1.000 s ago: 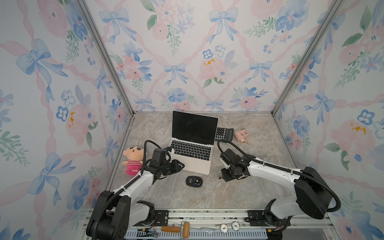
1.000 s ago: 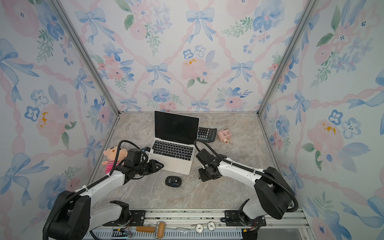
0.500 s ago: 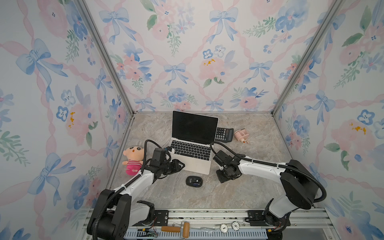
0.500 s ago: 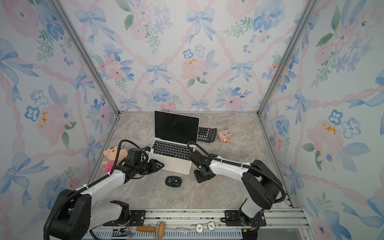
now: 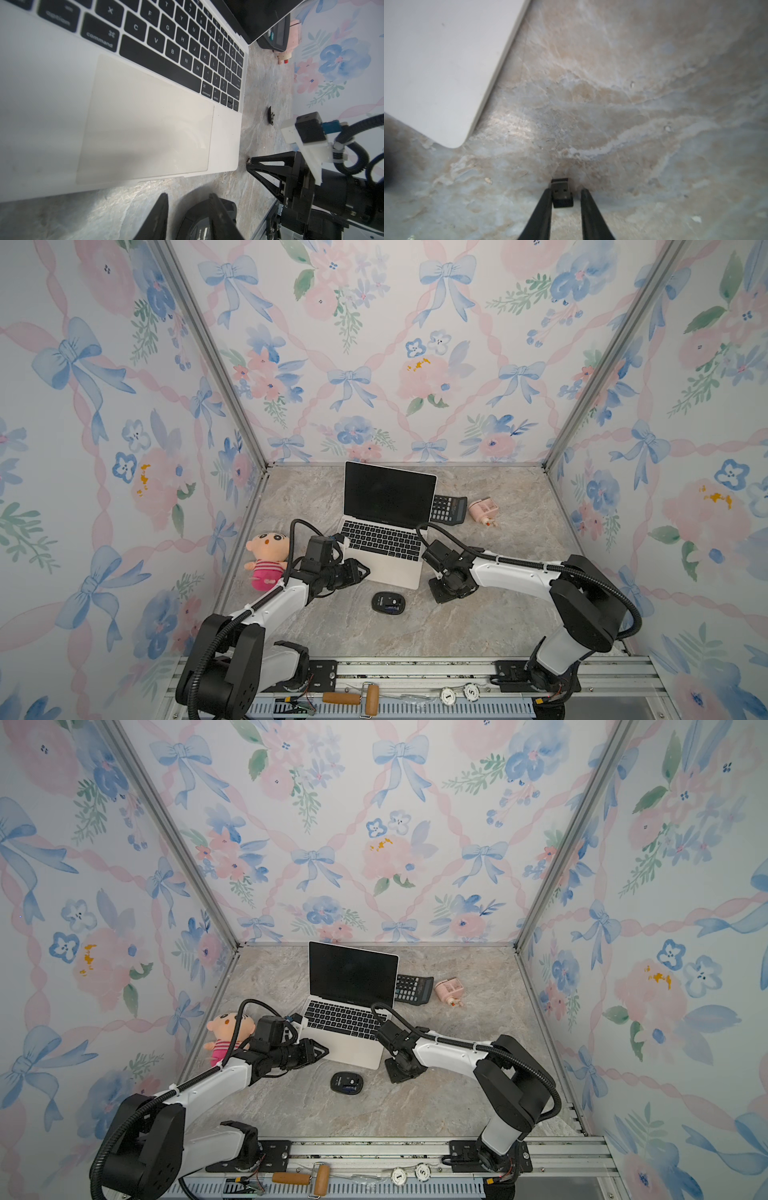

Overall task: Insert the wireless mouse receiver into the laptop
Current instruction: Pick up the USB plug at the center of the board.

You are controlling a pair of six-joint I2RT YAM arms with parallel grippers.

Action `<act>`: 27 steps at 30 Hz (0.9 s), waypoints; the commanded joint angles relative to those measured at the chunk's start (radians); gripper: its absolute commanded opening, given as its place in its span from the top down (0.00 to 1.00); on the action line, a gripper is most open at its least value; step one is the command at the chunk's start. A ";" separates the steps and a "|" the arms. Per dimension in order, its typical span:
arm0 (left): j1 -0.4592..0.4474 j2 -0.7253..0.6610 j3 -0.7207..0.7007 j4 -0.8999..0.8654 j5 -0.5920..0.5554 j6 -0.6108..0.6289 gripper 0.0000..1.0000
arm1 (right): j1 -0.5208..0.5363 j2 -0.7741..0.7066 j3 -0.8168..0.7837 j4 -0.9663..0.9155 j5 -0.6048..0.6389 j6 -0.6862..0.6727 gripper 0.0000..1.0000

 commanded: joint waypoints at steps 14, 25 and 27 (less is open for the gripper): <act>0.007 0.022 0.049 -0.004 0.017 0.031 0.64 | -0.002 -0.003 0.020 -0.055 -0.002 -0.093 0.86; 0.196 0.159 0.217 -0.017 0.116 0.093 0.63 | -0.153 -0.063 0.159 -0.135 -0.056 -0.435 0.87; 0.240 0.200 0.257 -0.016 0.127 0.102 0.63 | -0.170 -0.048 0.196 -0.138 -0.076 -0.507 0.87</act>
